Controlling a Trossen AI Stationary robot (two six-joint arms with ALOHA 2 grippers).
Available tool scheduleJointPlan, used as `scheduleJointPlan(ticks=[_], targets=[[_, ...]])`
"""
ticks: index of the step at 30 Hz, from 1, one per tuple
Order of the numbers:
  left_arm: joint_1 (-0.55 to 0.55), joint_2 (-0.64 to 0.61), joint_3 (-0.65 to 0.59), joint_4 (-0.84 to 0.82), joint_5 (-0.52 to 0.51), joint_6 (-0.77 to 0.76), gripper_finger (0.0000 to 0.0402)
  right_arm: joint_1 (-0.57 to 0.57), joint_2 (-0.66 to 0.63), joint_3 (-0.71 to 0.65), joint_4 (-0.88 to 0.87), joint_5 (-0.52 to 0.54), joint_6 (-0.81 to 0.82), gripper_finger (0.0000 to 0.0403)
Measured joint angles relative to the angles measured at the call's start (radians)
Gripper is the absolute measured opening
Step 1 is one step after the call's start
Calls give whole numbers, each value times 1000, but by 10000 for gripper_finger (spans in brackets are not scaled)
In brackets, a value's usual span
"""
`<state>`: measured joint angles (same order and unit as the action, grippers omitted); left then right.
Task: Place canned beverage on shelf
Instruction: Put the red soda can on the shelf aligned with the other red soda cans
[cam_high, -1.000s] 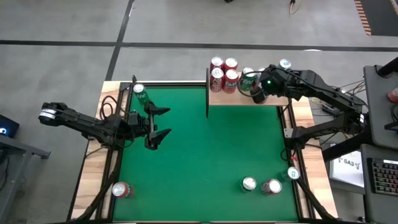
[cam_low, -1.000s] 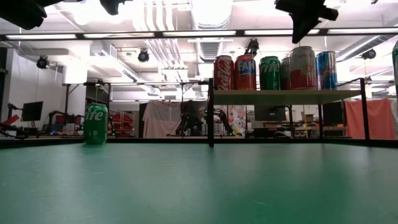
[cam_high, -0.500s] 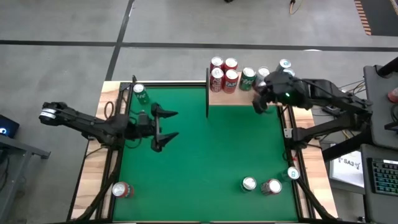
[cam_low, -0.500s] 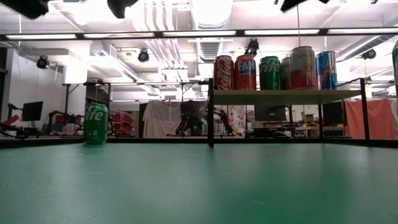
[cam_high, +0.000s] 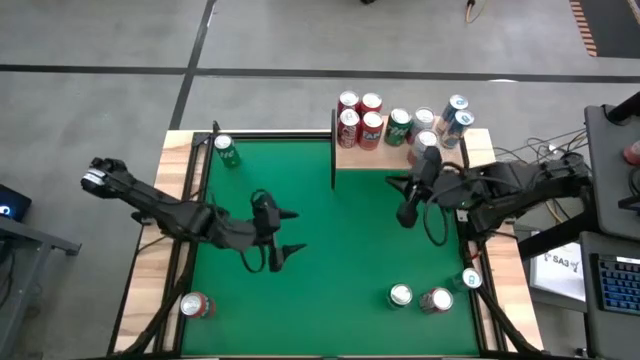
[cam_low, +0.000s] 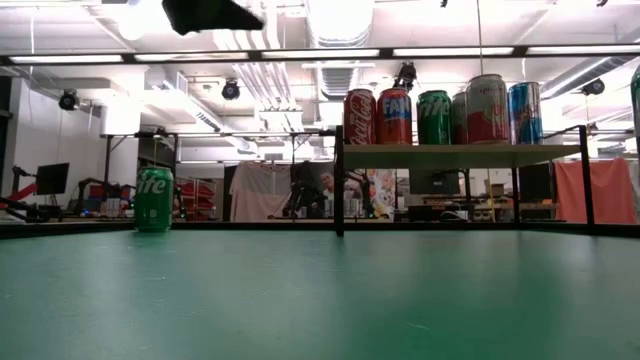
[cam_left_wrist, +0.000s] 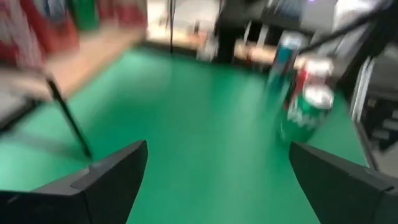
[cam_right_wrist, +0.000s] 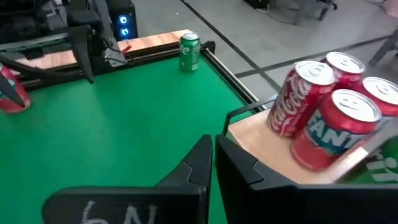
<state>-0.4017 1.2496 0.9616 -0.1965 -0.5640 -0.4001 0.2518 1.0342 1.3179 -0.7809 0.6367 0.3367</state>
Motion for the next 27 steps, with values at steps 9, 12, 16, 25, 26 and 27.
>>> scheduleJointPlan(ticks=[9,12,16,25,26,27], targets=[[-124,198,354,-743,111,-386,377,74,51,-19,10,4,-3,12],[-164,273,465,-950,260,-493,377,96,71,-19,18,6,0,12],[-222,371,596,-1155,418,-632,377,119,101,-19,39,19,0,12],[-412,482,707,-1359,535,-821,377,146,153,-19,79,18,-7,12],[-441,481,706,-1363,524,-833,377,146,156,-19,84,18,-8,12],[-470,481,706,-1369,509,-838,377,146,156,-19,86,18,-8,12]])
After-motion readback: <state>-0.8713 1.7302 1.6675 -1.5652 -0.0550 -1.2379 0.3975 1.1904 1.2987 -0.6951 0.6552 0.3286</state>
